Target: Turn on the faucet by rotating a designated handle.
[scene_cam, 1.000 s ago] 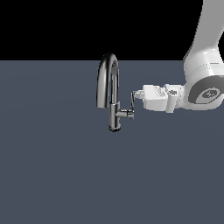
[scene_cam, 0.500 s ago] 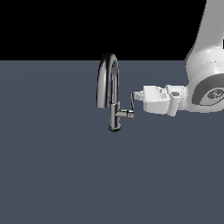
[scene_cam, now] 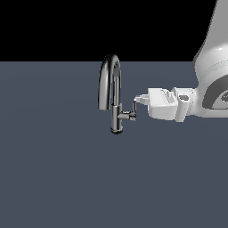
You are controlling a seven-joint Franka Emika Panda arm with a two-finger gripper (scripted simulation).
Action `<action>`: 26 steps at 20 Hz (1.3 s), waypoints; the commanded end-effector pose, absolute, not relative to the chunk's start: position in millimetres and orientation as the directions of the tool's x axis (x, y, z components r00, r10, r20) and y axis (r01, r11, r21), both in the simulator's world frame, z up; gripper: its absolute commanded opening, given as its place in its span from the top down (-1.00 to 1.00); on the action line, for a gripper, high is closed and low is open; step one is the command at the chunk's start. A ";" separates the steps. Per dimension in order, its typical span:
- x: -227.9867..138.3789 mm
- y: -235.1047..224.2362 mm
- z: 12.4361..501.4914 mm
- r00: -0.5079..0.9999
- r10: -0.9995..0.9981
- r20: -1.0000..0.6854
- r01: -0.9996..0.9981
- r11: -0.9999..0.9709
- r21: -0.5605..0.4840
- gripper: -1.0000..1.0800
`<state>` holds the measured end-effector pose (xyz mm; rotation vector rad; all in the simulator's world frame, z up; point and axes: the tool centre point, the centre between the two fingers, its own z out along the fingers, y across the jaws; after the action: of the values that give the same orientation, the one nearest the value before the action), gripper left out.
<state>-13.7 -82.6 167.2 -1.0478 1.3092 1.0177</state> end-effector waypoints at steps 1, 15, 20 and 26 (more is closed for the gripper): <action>-13.8 -81.9 167.2 0.013 -0.012 -1.000 -0.972 0.233 -0.016 1.00; -65.6 -64.2 130.5 0.011 -0.003 -1.000 -0.975 0.220 -0.012 1.00; -60.0 -70.7 118.7 0.028 -0.012 -1.000 -0.973 0.231 -0.030 1.00; -68.7 -65.3 85.2 0.018 -0.006 -1.000 -0.974 0.224 -0.019 1.00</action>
<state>-62.0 -73.2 103.7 -1.0589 1.2864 1.0026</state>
